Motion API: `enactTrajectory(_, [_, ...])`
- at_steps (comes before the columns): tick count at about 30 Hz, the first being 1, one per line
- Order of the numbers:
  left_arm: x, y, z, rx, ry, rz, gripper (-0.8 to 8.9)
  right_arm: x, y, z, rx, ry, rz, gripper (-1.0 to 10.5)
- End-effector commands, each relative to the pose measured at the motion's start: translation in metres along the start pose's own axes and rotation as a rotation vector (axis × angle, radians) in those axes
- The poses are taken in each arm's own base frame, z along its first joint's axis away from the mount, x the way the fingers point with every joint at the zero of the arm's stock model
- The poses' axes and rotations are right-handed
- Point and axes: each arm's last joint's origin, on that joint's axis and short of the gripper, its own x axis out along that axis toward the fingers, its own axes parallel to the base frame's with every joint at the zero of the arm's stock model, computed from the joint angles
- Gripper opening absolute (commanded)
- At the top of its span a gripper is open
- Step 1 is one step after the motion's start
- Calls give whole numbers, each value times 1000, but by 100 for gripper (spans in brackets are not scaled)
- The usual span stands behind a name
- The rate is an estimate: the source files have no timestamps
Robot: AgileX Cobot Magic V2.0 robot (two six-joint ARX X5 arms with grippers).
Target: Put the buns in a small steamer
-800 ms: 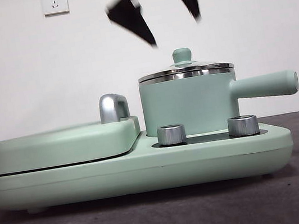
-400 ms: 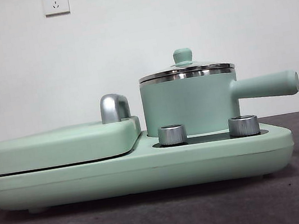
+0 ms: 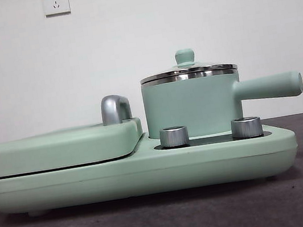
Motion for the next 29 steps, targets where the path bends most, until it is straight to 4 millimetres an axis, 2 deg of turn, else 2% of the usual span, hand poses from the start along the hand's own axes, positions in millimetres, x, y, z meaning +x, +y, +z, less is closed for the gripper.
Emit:
enactTrajectory(1, [2,2,-28,-48,-68,0,531,-2,1,2,4,-16,7,549])
enactTrajectory(5, [3,7,-71,-95,-157,12,531,-2,1,2,4,-16,7,545])
enactTrajectory(6, [3,9,-82,-108,-184,28,522,-2,1,2,4,-16,7,513])
enactTrajectory(7, [3,10,-92,-124,-212,44,468,-2,1,2,4,-15,7,404])
enactTrajectory(8, [2,11,-100,-136,-234,61,353,-2,1,2,4,-14,7,241])
enactTrajectory(9, [1,12,-109,-144,-257,75,159,-2,1,2,4,-12,7,28])
enactTrajectory(10, [-1,13,-117,-149,-276,83,-24,-2,1,2,-5,-12,5,20])
enactTrajectory(11, [-3,13,-123,-153,-296,88,35,-2,1,2,-11,-13,5,27])
enactTrajectory(12, [-5,13,-129,-154,-318,93,7,-2,1,2,-12,-14,5,19])
enactTrajectory(19, [-30,8,-149,-135,-479,91,7,-2,1,2,-12,-15,6,19])
enactTrajectory(29, [-45,5,-162,-120,-581,80,7,-2,1,2,-12,-15,6,19])
